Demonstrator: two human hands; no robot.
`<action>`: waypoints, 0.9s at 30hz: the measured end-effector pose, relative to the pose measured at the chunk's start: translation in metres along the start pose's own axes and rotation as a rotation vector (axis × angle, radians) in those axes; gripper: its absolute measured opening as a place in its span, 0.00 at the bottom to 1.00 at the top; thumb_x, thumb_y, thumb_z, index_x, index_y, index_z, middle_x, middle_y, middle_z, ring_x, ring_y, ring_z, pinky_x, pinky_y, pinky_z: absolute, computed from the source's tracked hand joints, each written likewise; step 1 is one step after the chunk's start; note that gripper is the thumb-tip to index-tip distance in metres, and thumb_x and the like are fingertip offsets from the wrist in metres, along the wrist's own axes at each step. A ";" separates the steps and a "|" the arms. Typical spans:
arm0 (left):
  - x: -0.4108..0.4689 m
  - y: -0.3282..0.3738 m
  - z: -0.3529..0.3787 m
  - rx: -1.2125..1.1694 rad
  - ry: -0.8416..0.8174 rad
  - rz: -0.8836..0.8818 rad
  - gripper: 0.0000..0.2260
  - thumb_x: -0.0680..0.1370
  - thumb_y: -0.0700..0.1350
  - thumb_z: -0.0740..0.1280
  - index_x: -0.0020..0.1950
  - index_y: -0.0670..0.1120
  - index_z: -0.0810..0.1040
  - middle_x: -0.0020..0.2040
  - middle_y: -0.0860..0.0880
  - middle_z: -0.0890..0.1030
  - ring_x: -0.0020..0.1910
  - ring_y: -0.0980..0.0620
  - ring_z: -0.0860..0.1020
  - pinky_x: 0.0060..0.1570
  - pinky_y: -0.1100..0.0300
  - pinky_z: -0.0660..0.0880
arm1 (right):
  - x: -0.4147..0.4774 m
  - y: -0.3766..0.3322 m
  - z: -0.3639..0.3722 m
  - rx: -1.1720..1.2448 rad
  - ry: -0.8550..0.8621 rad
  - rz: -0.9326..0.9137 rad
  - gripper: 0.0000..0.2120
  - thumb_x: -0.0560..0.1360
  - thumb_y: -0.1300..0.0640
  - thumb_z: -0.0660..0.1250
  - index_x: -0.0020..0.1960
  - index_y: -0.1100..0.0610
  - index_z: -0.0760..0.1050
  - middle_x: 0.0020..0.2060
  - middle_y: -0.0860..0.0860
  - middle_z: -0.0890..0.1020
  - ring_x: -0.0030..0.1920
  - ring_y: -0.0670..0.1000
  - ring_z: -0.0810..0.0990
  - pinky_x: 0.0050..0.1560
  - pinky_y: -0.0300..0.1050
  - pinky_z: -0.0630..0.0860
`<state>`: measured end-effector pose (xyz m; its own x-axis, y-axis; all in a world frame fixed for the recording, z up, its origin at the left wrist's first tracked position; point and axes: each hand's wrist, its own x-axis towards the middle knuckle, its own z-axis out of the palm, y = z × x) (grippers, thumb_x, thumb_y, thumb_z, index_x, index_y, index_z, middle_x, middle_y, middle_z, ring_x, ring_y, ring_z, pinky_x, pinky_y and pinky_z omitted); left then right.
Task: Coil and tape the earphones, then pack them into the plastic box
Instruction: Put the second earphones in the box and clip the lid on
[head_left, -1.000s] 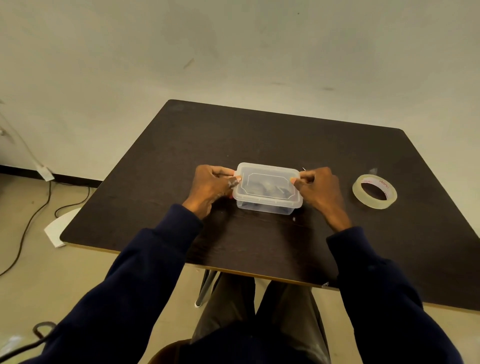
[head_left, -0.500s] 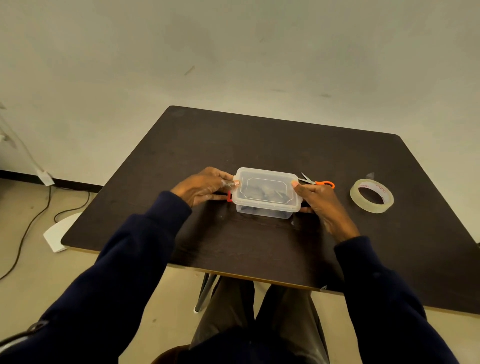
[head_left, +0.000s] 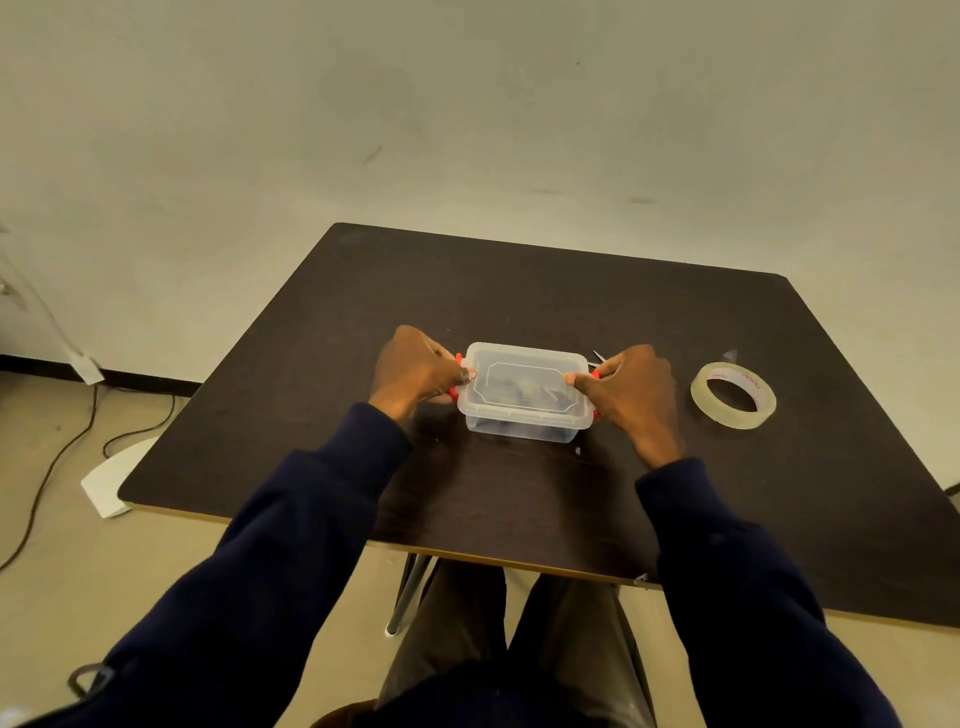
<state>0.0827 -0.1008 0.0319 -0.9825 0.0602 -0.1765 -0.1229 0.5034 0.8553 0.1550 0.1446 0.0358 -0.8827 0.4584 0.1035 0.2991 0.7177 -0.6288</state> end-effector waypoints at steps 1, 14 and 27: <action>0.001 0.002 0.001 0.035 0.008 0.013 0.08 0.72 0.44 0.80 0.41 0.40 0.86 0.40 0.43 0.86 0.42 0.45 0.87 0.49 0.43 0.85 | 0.000 -0.001 0.000 -0.020 -0.002 -0.005 0.17 0.71 0.44 0.79 0.42 0.59 0.84 0.36 0.54 0.85 0.36 0.53 0.84 0.45 0.55 0.85; 0.007 0.015 0.014 0.379 0.110 0.111 0.12 0.73 0.44 0.79 0.52 0.41 0.83 0.43 0.46 0.83 0.41 0.49 0.83 0.42 0.55 0.82 | -0.006 -0.020 -0.003 -0.248 -0.039 0.006 0.14 0.74 0.55 0.77 0.54 0.62 0.79 0.48 0.58 0.84 0.46 0.57 0.83 0.50 0.54 0.83; -0.006 -0.016 -0.014 0.079 -0.214 0.420 0.31 0.75 0.47 0.78 0.77 0.51 0.72 0.80 0.50 0.65 0.77 0.49 0.67 0.74 0.46 0.70 | -0.005 -0.011 -0.003 0.086 -0.092 -0.058 0.18 0.75 0.54 0.77 0.61 0.60 0.82 0.54 0.55 0.86 0.46 0.50 0.82 0.48 0.43 0.79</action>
<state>0.0891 -0.1217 0.0261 -0.8927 0.4447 0.0731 0.2980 0.4607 0.8360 0.1578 0.1361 0.0443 -0.9282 0.3649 0.0730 0.2182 0.6924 -0.6877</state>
